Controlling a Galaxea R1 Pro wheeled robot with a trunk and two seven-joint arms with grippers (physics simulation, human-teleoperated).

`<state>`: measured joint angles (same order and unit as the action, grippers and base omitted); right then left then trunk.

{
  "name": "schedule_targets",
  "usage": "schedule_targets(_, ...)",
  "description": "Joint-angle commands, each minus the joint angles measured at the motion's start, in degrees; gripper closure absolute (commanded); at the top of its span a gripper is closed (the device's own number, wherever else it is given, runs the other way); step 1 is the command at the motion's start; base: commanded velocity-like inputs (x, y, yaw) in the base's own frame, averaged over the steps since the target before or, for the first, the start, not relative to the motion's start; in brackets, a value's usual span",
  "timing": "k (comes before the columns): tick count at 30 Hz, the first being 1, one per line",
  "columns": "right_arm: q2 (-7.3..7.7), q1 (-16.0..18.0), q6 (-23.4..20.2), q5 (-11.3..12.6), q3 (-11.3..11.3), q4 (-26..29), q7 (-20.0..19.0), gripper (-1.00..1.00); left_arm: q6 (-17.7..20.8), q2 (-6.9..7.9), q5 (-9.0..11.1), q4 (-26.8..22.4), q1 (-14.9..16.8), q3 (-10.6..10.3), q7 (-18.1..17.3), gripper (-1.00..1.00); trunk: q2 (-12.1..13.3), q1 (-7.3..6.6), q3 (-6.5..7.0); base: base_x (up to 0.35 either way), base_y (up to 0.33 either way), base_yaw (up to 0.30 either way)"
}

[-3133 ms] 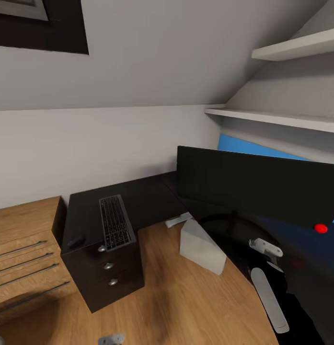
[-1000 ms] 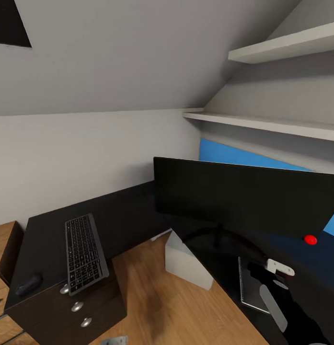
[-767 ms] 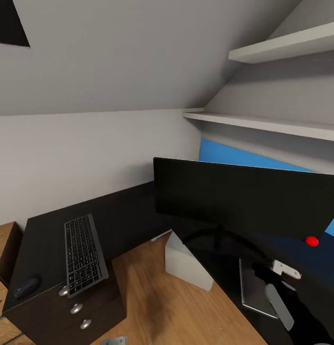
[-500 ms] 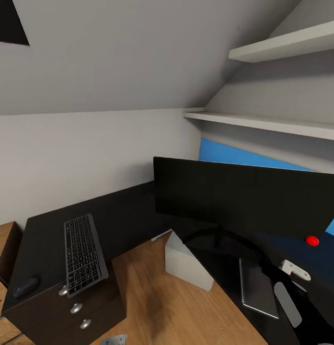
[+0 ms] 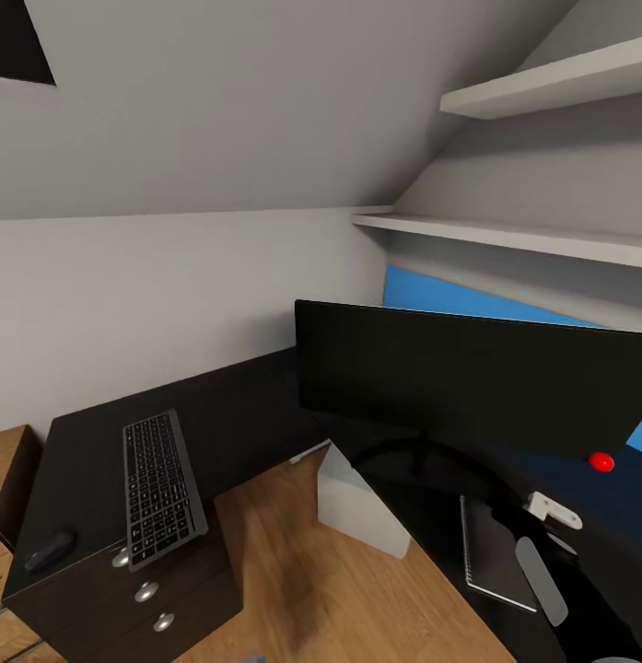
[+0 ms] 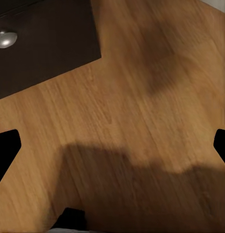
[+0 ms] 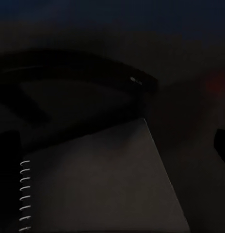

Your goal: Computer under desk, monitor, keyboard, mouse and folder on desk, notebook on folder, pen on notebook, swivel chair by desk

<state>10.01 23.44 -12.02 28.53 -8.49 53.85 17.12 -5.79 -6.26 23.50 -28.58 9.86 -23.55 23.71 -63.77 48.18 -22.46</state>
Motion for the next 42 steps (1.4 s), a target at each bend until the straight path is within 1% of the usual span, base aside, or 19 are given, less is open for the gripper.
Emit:
schedule_targets(1, 0.0, 0.02, -0.25, 0.07, 0.37, 0.11, 0.29, -1.0, -0.34, -0.27, 0.6, 0.21, 0.06, -0.45, 0.38, -1.0, -0.04, 0.0, -0.06, 0.0, 0.0, 0.0)
schedule_targets(5, -0.07, 0.02, -0.28, -0.99, 0.82, 0.11, 0.29, -1.0, -0.36, -0.45, 0.59, 0.26, 0.06, -0.44, 0.38, -1.0, -0.04, 0.0, -0.06, 0.0, 0.0, 0.0)
schedule_targets(10, -0.08, 0.02, -0.32, -1.17, 0.92, 0.11, 0.28, -1.0, -0.36, -0.5, 0.59, 0.27, 0.06, -0.44, 0.53, -1.0, -0.04, 0.0, -0.06, 0.0, 0.0, 0.0)
schedule_targets(36, -0.04, 0.02, -0.95, -1.21, 1.01, 0.09, 0.28, -1.0, -0.34, -0.75, 0.6, 0.26, 0.07, -0.5, 0.58, -1.0, -10.47, 5.71, -4.73, 0.0, 0.0, 0.0)
schedule_targets(38, -0.02, 0.02, -0.99, -1.21, 1.0, 0.07, 0.32, -1.0, -0.34, -0.9, 0.63, 0.04, 0.07, -0.5, 0.57, -1.0, -10.47, 5.71, -4.73, 0.0, 0.0, 0.0)
schedule_targets(41, -0.01, 0.02, -1.04, -1.23, 1.01, 0.06, 0.38, -1.0, -0.29, -1.38, 0.66, -1.79, 0.05, -0.43, 0.41, -1.0, -10.47, 5.71, -4.73, 0.0, 0.0, 0.0)
schedule_targets(42, 0.0, 0.02, -1.07, -1.39, 1.06, 0.09, 0.48, -1.0, -0.01, -1.65, 0.65, -6.69, 0.06, -0.48, 0.42, -1.0, -10.47, 5.71, -4.73, 0.0, 0.0, 0.0)
